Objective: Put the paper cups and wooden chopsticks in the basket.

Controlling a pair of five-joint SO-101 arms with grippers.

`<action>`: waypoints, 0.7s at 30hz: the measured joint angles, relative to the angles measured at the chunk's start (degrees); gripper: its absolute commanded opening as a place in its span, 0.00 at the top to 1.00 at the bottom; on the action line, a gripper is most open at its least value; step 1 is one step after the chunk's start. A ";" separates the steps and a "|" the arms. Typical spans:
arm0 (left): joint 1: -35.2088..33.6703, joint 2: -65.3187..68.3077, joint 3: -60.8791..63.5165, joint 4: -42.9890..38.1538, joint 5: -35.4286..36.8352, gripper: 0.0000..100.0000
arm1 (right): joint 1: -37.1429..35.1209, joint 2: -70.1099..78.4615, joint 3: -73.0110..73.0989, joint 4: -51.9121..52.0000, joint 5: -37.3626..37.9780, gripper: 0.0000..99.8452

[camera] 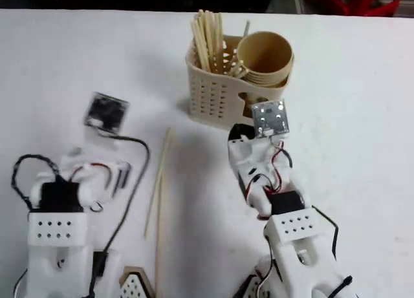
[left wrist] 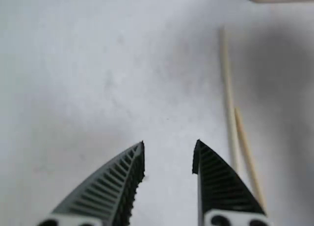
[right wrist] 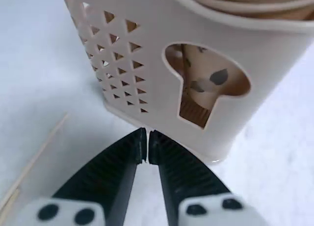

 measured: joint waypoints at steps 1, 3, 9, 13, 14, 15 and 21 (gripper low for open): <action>1.67 0.00 0.00 0.97 0.00 0.77 | 0.26 0.00 0.00 0.00 0.00 0.98; 4.22 0.70 -0.26 2.37 0.00 0.77 | 0.35 0.00 0.00 0.00 -0.09 0.98; 7.74 13.63 -0.53 0.79 0.00 0.77 | 0.18 0.00 0.00 0.00 -0.09 0.98; 9.32 25.67 -0.88 -4.66 -0.09 0.77 | 0.18 0.00 0.00 0.00 -0.09 0.98; 9.76 28.48 -1.49 -5.80 -0.09 0.77 | 0.18 0.00 0.00 0.00 -0.09 0.98; 10.11 31.03 -2.29 -6.77 -0.09 0.77 | 0.18 0.00 0.00 0.00 -0.09 0.98; 12.04 44.48 -8.97 -8.44 -0.09 0.77 | 0.18 0.00 0.00 0.00 -0.09 0.98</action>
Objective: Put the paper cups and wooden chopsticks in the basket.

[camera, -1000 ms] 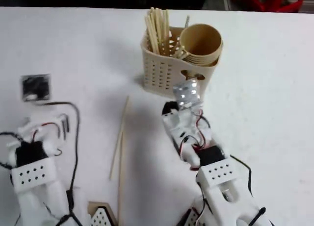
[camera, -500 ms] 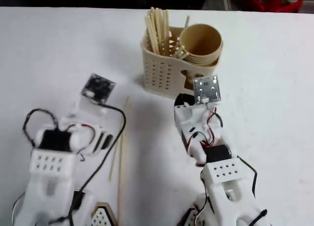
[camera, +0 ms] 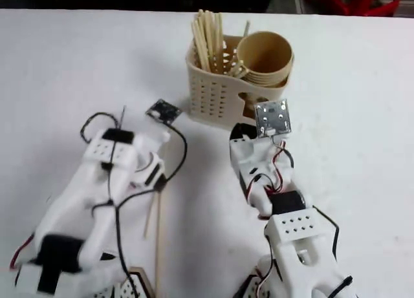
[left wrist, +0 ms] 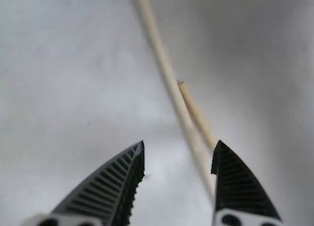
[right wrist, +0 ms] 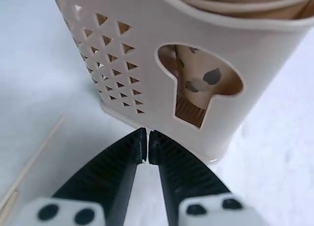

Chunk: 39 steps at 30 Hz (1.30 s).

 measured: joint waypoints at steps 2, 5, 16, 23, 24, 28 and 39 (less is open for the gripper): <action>0.26 4.66 -2.73 0.00 0.00 0.77 | 0.00 0.00 0.00 0.00 0.00 0.98; 0.26 11.87 -6.68 0.00 0.00 0.77 | 0.00 0.00 0.00 0.00 0.00 0.98; 1.41 28.57 -20.84 5.01 0.26 0.98 | 0.00 0.00 0.00 0.00 0.00 0.98; 1.32 34.29 -27.78 9.05 2.81 0.98 | -0.09 0.00 0.00 0.00 0.00 0.98; 1.32 34.46 -28.13 9.23 3.69 0.98 | -0.09 0.00 0.00 0.00 0.00 0.98; 1.32 34.02 -28.13 9.23 4.75 0.98 | -0.09 0.00 0.00 0.00 0.00 0.98; -0.62 23.82 -28.04 9.14 4.66 0.98 | 0.00 0.00 0.00 0.00 0.00 0.98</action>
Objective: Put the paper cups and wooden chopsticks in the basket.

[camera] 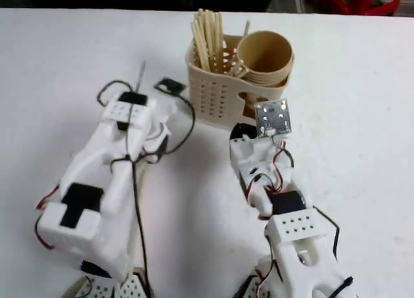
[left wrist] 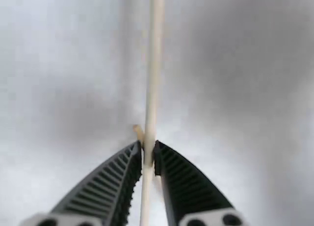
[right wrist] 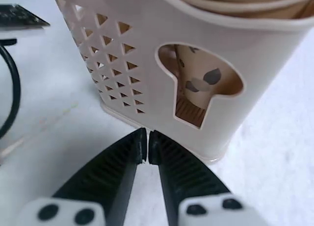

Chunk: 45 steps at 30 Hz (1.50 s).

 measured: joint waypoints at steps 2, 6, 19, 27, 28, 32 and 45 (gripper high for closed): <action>-0.53 -2.20 0.00 0.00 -0.18 0.98 | 0.00 0.00 0.00 0.00 0.00 0.98; -1.05 -6.51 0.00 0.44 -0.09 0.98 | 0.00 0.00 0.00 0.00 0.00 0.98; -1.14 -25.41 -10.02 8.00 2.02 0.98 | 0.00 0.00 0.00 0.00 0.00 0.98; 1.05 -30.68 -25.67 8.00 2.29 0.98 | 0.00 0.00 0.00 0.00 0.00 0.98; 2.11 -30.68 -27.43 6.95 2.99 0.98 | 0.00 0.00 0.00 0.00 0.00 0.98; 5.80 -30.68 -30.68 -0.79 7.91 0.98 | 0.00 0.00 0.00 0.00 0.00 0.98; 15.47 -27.08 -24.35 -39.21 15.82 0.98 | 0.00 0.00 0.00 0.00 0.00 0.98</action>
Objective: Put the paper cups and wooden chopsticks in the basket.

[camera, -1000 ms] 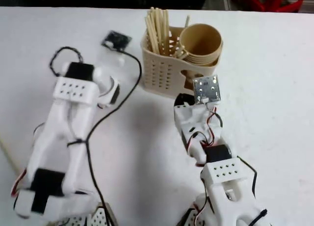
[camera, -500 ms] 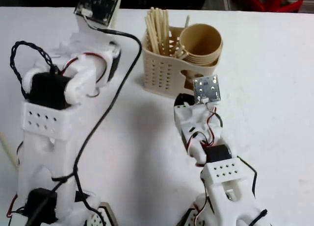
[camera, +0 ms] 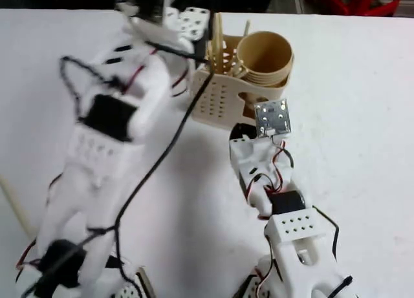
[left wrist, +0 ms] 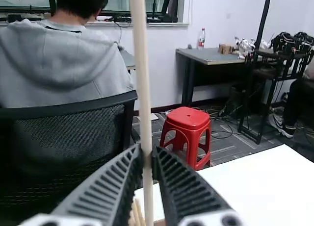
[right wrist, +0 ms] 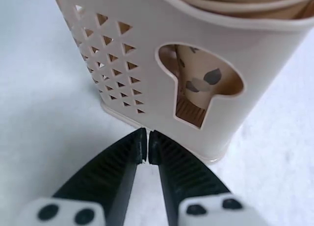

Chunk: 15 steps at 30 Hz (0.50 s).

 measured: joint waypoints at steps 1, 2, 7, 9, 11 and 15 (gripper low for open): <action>0.09 1.23 1.23 -2.37 0.09 0.98 | 0.00 0.00 0.00 0.00 0.00 0.98; 0.35 2.46 2.11 -4.40 0.09 0.98 | 0.00 0.00 0.00 0.00 0.00 0.98; 0.62 7.74 4.48 -9.58 0.09 0.96 | 0.00 0.00 0.00 0.00 0.00 0.98; 0.62 9.76 4.75 -10.55 0.09 0.91 | 0.00 0.00 0.00 0.00 0.00 0.98; 0.62 10.99 4.84 -10.64 0.09 0.86 | 0.00 0.00 0.00 0.00 0.00 0.98; 0.26 11.16 4.84 -9.14 0.09 0.86 | 0.00 0.00 0.00 0.00 0.00 0.98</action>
